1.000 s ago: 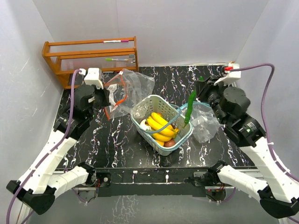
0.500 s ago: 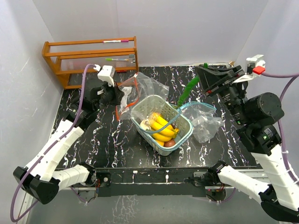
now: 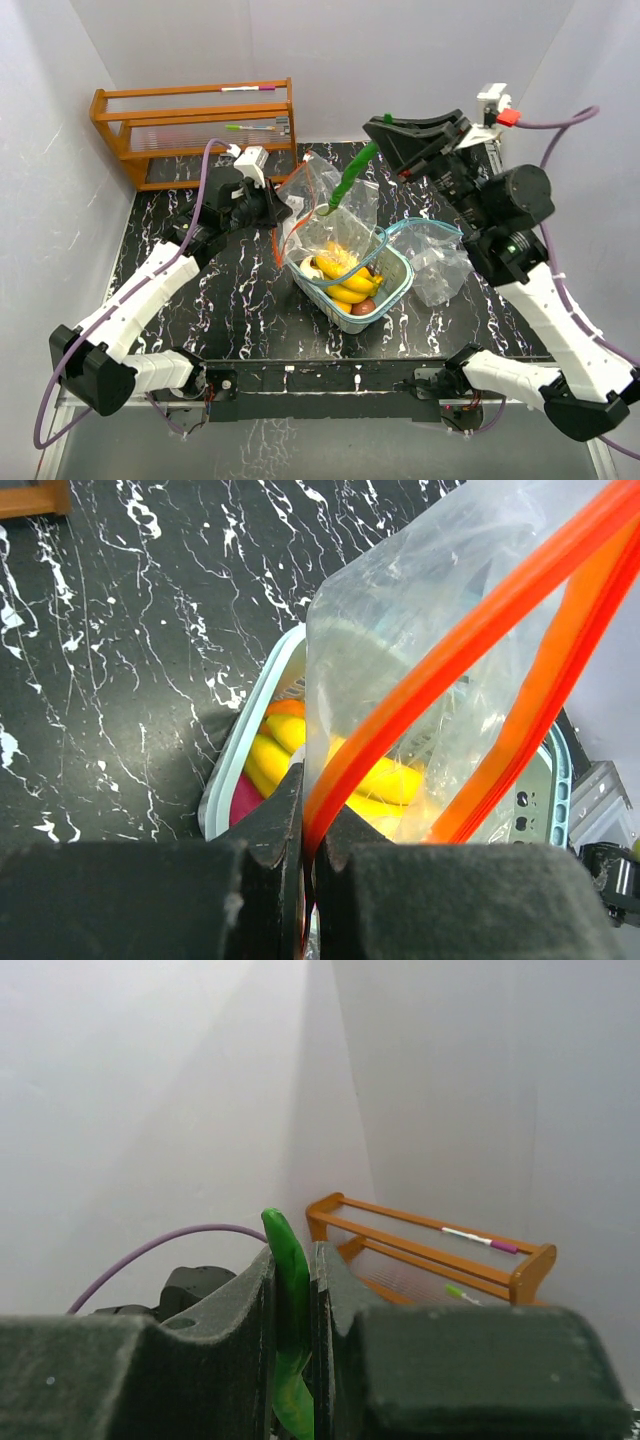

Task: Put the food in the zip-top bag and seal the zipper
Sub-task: Place the fake vegetable in the zipper food storage bag.

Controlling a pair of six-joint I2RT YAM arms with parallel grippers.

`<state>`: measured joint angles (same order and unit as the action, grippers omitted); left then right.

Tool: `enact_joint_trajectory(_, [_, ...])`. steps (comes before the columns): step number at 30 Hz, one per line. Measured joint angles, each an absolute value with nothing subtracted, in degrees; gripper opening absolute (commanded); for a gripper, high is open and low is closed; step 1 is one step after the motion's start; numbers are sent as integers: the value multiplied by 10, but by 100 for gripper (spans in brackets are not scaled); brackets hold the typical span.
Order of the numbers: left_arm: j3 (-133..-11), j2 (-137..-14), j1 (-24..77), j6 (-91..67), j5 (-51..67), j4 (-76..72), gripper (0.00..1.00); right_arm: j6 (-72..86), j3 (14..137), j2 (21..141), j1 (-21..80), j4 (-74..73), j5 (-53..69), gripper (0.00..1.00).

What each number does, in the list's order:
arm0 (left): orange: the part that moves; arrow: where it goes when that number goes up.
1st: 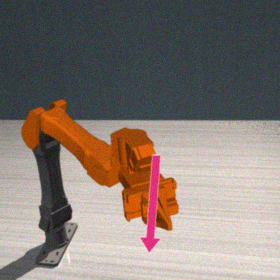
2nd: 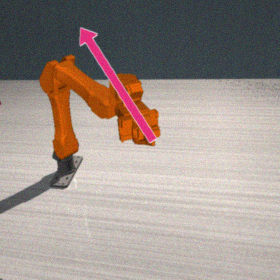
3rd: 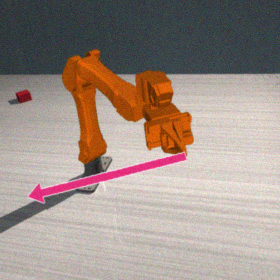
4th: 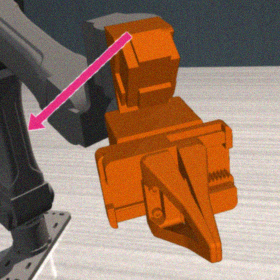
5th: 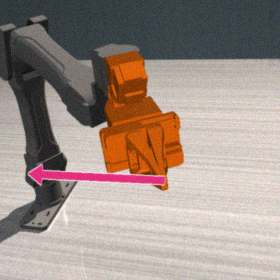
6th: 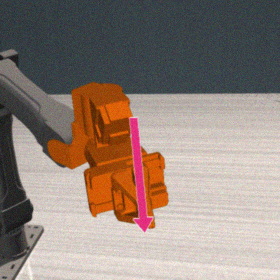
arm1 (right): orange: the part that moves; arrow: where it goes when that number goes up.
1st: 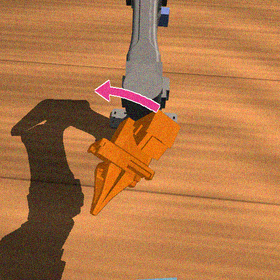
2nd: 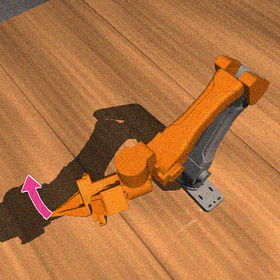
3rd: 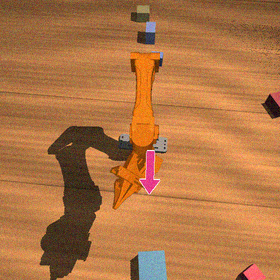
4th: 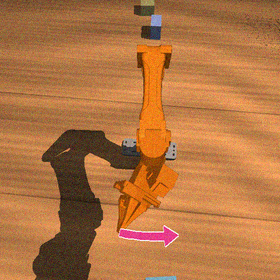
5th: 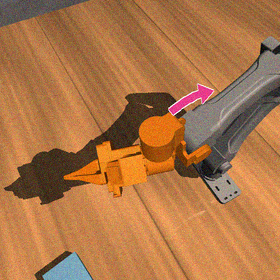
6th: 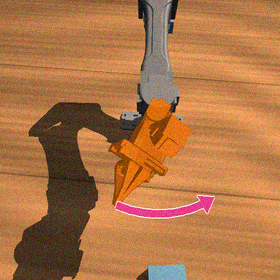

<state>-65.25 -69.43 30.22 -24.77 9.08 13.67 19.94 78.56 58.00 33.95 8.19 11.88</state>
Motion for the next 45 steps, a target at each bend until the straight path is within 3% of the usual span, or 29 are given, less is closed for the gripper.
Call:
enact_joint_trajectory(13, [-661, -698, 313, -262, 99, 137, 0, 259, 820, 668, 342, 153, 171, 8])
enact_joint_trajectory(20, [-662, -696, 313, -267, 106, 137, 0, 239, 824, 699, 392, 177, 149, 8])
enact_joint_trajectory(31, [-694, -686, 313, -249, 107, 192, 0, 8, 892, 779, 602, 126, -85, 8])
enact_joint_trajectory(45, [-732, -621, 314, -221, 97, 230, 0, -118, 781, 732, 611, 80, -313, 8])
